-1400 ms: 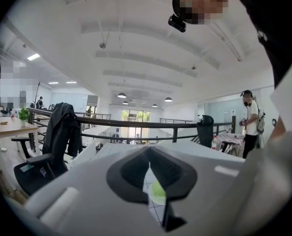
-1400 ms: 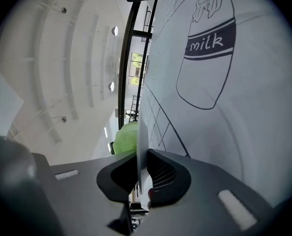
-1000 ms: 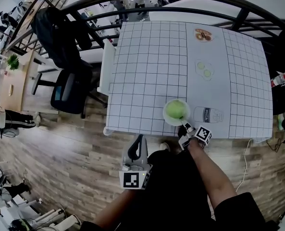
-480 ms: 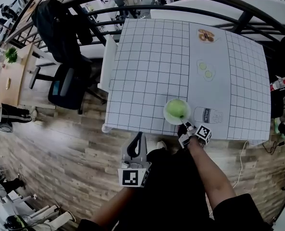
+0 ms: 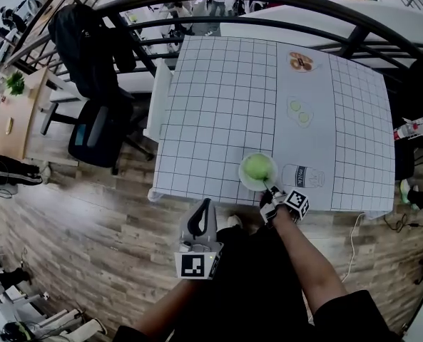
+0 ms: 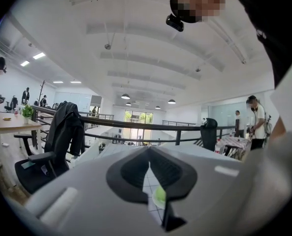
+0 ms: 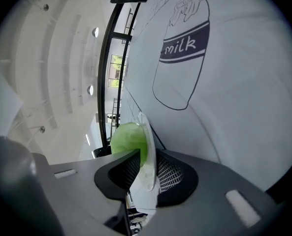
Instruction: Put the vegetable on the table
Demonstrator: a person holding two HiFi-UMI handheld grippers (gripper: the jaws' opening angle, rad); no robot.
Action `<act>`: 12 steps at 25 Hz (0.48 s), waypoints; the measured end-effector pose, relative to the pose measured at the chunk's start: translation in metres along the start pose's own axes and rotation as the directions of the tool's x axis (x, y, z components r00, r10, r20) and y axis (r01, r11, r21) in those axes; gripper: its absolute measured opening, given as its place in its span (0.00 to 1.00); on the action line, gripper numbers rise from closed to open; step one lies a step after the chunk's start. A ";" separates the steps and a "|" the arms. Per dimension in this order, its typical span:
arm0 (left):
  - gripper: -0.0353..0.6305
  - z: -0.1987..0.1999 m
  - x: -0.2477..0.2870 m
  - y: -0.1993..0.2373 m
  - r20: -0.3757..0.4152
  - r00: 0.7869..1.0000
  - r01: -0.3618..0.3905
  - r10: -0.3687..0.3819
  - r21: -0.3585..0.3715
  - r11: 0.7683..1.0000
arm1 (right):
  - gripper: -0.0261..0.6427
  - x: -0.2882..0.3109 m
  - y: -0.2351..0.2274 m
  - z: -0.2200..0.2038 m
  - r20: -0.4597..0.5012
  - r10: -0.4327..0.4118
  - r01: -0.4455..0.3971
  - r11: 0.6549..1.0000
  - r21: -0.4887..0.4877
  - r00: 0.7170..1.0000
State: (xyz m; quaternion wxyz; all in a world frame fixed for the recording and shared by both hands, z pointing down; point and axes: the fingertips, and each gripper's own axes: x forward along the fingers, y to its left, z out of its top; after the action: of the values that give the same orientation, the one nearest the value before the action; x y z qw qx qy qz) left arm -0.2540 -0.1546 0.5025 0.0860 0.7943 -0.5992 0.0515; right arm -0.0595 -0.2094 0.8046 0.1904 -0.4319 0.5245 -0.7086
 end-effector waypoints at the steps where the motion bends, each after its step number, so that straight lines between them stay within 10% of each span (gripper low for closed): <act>1: 0.06 0.001 0.000 -0.002 0.003 1.000 0.001 -0.001 0.011 1.000 | 0.15 -0.001 0.000 -0.002 -0.002 -0.004 0.004 1.000 -0.014 1.000; 12: 0.06 0.017 0.006 -0.015 0.076 0.997 0.008 -0.006 -0.031 1.000 | 0.28 -0.031 -0.008 -0.004 0.012 -0.036 0.035 0.999 0.016 0.999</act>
State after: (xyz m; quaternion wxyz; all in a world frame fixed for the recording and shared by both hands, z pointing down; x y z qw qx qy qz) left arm -0.2385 -0.1594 0.4856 0.0755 0.7963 -0.6000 0.0117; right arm -0.0435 -0.1815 0.7990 0.1845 -0.4439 0.5098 -0.7134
